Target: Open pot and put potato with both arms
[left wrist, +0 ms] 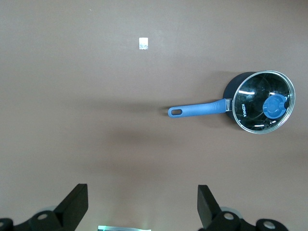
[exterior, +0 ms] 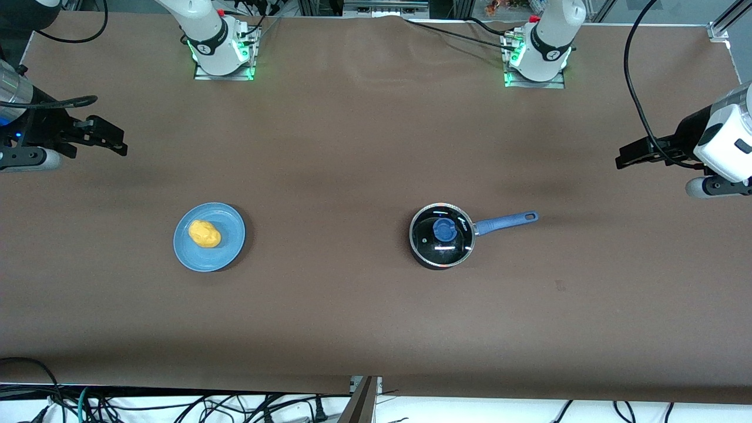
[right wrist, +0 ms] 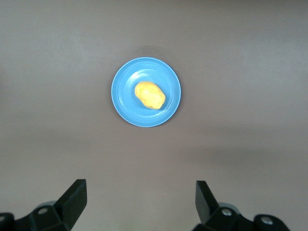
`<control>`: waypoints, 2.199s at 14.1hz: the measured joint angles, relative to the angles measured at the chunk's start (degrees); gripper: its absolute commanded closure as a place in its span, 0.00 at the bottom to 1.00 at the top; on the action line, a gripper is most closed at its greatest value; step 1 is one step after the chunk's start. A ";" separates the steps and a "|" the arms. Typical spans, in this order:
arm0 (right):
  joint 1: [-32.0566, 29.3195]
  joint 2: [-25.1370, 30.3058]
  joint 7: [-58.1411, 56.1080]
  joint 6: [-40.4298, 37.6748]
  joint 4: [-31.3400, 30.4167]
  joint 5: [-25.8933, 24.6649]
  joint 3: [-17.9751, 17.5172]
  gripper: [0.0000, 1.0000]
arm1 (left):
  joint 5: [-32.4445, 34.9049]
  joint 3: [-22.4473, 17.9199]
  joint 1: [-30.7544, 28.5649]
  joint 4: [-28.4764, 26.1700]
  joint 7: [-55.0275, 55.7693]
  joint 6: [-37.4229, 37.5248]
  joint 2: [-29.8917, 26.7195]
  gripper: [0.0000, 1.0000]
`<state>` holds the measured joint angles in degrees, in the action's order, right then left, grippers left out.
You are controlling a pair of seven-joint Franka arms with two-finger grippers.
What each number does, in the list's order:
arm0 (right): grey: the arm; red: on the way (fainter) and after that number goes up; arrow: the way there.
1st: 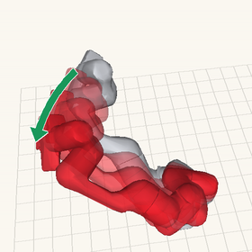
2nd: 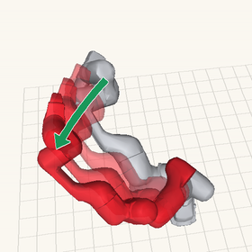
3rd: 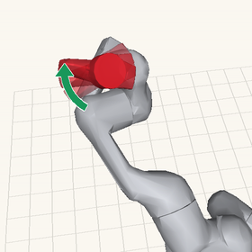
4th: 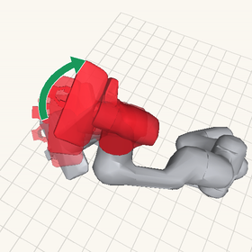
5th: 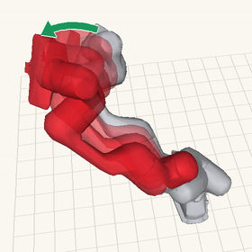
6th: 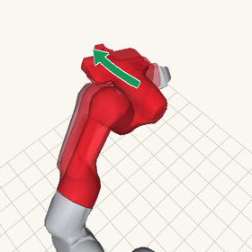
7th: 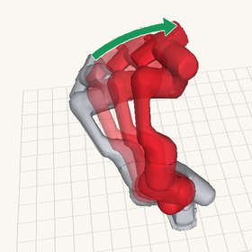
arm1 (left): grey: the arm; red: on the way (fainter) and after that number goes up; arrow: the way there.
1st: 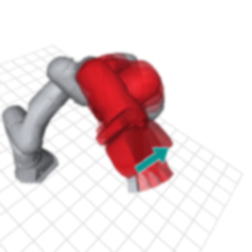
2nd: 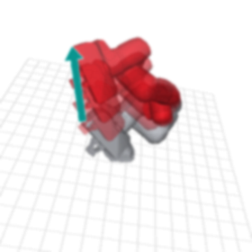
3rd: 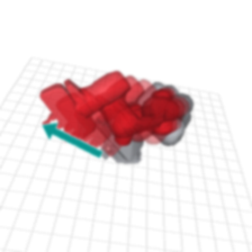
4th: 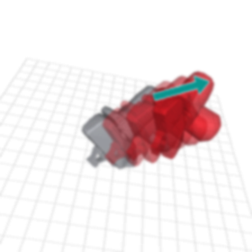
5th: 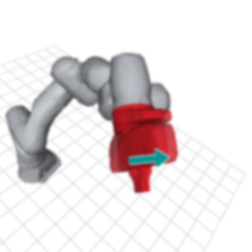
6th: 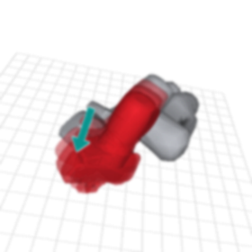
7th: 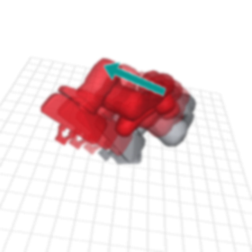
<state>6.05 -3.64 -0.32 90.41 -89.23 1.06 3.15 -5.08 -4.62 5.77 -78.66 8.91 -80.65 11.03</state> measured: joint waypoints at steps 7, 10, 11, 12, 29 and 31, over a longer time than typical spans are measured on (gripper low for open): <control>0.04 0.00 0.00 1.65 0.01 -0.01 -0.11 0.00 | 0.00 0.06 0.00 0.00 -0.07 0.00 0.07 0.00; -0.11 0.00 0.00 2.01 0.01 -0.01 -0.04 0.00 | 0.00 0.06 0.00 0.00 -0.14 0.00 0.09 0.00; -0.14 -0.01 0.00 2.27 0.01 -0.01 -0.01 0.00 | 0.00 0.08 0.01 0.00 -0.19 0.00 0.11 0.00; -0.15 -0.06 0.00 2.72 0.01 -0.01 0.00 0.00 | 0.00 0.16 0.05 0.00 -0.20 0.00 0.17 0.00; 0.38 -6.90 0.00 5.29 0.03 -1.69 -0.20 0.00 | -3.92 6.60 13.86 -0.69 25.54 -35.42 22.59 0.00; 0.85 -10.10 0.03 5.07 -0.31 -2.57 -0.23 0.00 | -1.05 6.80 16.02 -0.75 26.83 -38.73 25.76 0.00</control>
<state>6.90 -13.73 -0.28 95.47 -89.54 -1.51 2.92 -6.13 2.18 21.79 -79.42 35.75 -119.38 36.79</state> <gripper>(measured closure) 0.000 0.000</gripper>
